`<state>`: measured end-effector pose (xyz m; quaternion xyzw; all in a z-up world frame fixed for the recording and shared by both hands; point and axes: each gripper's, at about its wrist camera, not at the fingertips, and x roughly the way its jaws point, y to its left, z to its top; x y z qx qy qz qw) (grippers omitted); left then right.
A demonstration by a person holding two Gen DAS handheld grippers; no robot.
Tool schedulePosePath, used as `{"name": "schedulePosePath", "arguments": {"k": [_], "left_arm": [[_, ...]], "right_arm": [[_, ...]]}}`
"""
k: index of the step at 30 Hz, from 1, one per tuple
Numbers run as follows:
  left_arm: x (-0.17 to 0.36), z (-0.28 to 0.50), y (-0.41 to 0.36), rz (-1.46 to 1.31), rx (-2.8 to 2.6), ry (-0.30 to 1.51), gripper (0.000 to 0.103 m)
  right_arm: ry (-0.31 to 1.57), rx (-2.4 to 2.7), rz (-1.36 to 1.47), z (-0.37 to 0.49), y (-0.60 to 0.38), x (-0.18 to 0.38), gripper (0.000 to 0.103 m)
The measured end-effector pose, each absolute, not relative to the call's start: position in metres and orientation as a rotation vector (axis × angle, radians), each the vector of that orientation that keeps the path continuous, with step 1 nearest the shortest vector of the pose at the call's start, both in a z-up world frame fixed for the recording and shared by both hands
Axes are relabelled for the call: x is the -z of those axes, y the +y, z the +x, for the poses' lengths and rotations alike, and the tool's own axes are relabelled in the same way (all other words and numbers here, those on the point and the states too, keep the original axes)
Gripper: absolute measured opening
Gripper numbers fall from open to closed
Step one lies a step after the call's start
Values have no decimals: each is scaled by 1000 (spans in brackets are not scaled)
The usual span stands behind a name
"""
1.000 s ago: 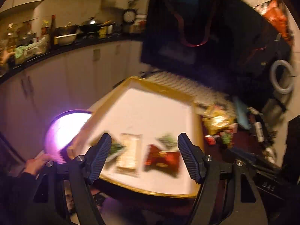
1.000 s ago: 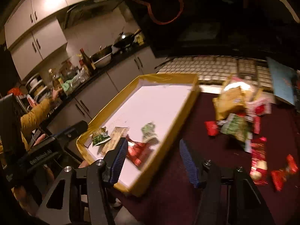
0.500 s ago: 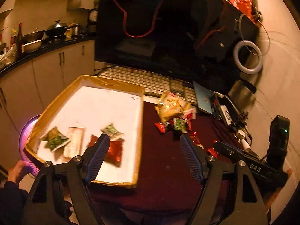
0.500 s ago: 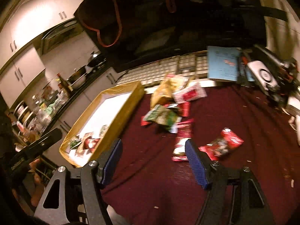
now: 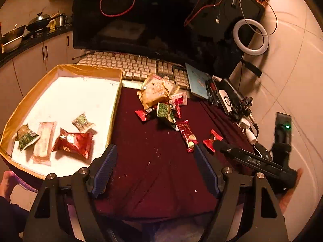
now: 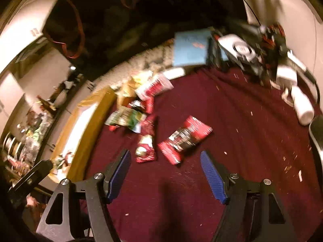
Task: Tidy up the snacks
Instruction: 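Grasp the red candy packet with the right gripper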
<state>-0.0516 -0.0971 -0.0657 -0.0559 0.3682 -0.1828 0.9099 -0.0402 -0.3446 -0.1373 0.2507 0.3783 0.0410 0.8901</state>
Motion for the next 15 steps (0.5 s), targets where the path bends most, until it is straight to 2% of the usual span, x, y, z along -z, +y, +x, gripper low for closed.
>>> {"name": "schedulePosePath", "arguments": {"k": [4, 9, 12, 15], "left_arm": [[68, -51, -98, -112, 373, 768, 77], [68, -50, -97, -113, 362, 767, 77], [69, -48, -96, -114, 359, 771, 77], [71, -46, -96, -121, 361, 779, 77]], "right_arm": [[794, -22, 524, -27, -354, 139, 72], [807, 131, 440, -26, -369, 138, 60], [820, 214, 323, -31, -372, 140, 51], [836, 258, 224, -38, -376, 142, 36]]}}
